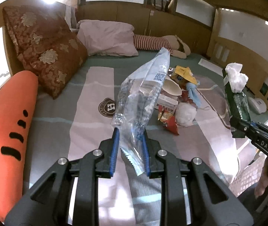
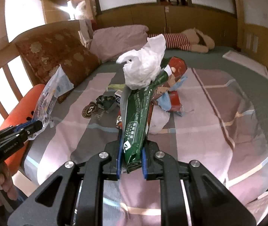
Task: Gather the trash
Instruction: 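Carry the green wrapper and clear bag to the basket and release both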
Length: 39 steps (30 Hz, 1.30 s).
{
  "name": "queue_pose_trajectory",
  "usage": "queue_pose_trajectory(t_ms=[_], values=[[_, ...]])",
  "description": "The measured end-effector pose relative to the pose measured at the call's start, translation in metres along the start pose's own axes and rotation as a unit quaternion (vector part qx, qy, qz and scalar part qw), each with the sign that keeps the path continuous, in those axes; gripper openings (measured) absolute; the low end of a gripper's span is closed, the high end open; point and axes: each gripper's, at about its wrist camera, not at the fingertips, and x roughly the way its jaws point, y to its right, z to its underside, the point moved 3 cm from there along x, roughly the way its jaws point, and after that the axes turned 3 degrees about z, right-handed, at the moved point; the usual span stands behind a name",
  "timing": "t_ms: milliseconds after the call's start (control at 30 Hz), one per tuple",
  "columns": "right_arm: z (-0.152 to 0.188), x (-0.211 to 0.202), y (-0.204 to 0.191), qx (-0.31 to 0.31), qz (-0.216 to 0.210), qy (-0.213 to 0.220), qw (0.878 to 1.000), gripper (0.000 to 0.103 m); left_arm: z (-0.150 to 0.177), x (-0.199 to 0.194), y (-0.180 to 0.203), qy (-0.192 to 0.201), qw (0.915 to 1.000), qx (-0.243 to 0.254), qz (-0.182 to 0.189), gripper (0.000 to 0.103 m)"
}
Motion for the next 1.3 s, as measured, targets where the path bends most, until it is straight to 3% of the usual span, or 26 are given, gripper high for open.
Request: queue_pose_trajectory(t_ms=[300,600,867,1100,1200,1300], values=[[0.016,-0.005,-0.004,0.017,0.005,-0.010,1.000,0.017,0.018,-0.015,0.013,-0.003,0.9999,0.010,0.005,0.024],[0.021,0.008,-0.009,0.009,0.014,-0.030,0.999,0.017,0.021,-0.007,0.009,-0.008,0.9999,0.010,-0.006,0.025],[0.019,0.004,0.002,0.034,0.016,-0.022,0.999,0.017,0.023,-0.001,0.010,-0.011,0.9998,0.015,-0.007,0.025],[0.008,-0.054,0.030,0.065,-0.005,0.034,0.997,0.017,0.025,0.001,0.012,-0.016,0.9996,0.022,-0.008,0.025],[0.012,-0.110,0.077,0.088,0.022,0.067,0.994,0.017,0.026,0.001,0.014,-0.016,0.9995,0.027,-0.009,0.025],[0.028,-0.146,0.125,0.108,0.063,0.065,0.990,0.017,0.026,0.004,0.018,-0.023,0.9992,0.033,-0.002,0.025]])
